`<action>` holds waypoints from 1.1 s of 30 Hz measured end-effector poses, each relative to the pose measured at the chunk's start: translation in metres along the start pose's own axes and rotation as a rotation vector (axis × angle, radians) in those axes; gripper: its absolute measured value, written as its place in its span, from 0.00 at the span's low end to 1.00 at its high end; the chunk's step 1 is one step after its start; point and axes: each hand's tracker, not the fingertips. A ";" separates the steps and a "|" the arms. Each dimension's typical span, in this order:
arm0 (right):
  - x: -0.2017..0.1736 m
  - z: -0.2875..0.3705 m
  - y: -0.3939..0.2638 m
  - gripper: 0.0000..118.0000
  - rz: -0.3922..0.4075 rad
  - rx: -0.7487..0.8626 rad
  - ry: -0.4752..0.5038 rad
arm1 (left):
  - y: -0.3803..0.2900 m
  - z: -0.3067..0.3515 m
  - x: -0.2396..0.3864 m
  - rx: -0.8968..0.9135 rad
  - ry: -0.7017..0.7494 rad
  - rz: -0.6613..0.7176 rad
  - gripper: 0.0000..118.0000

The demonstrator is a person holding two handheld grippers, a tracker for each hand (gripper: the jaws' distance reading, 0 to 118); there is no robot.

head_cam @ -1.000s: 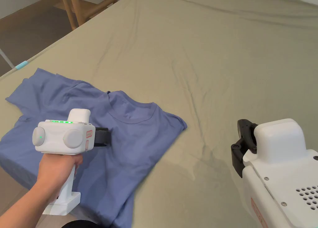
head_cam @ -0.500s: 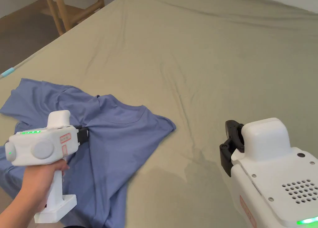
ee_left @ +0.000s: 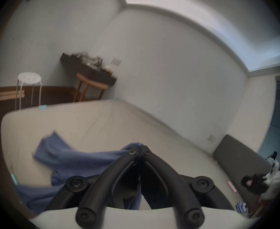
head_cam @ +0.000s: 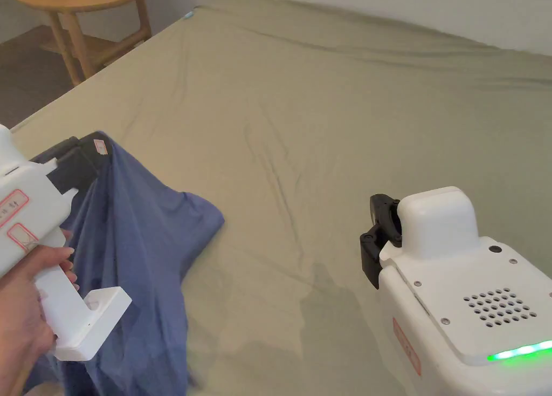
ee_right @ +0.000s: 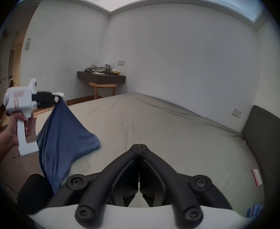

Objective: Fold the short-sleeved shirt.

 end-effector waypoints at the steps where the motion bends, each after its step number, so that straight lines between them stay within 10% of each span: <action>1: 0.003 0.005 0.001 0.01 -0.004 0.010 -0.007 | 0.014 0.004 0.013 0.015 -0.054 -0.007 0.00; 18: 0.100 0.114 0.001 0.01 -0.080 0.142 -0.299 | 0.107 0.028 0.296 0.183 -0.534 -0.461 0.00; 33: 0.214 0.177 -0.076 0.01 -0.180 0.002 -0.596 | -0.102 -0.112 0.477 -0.175 -0.690 -0.803 0.00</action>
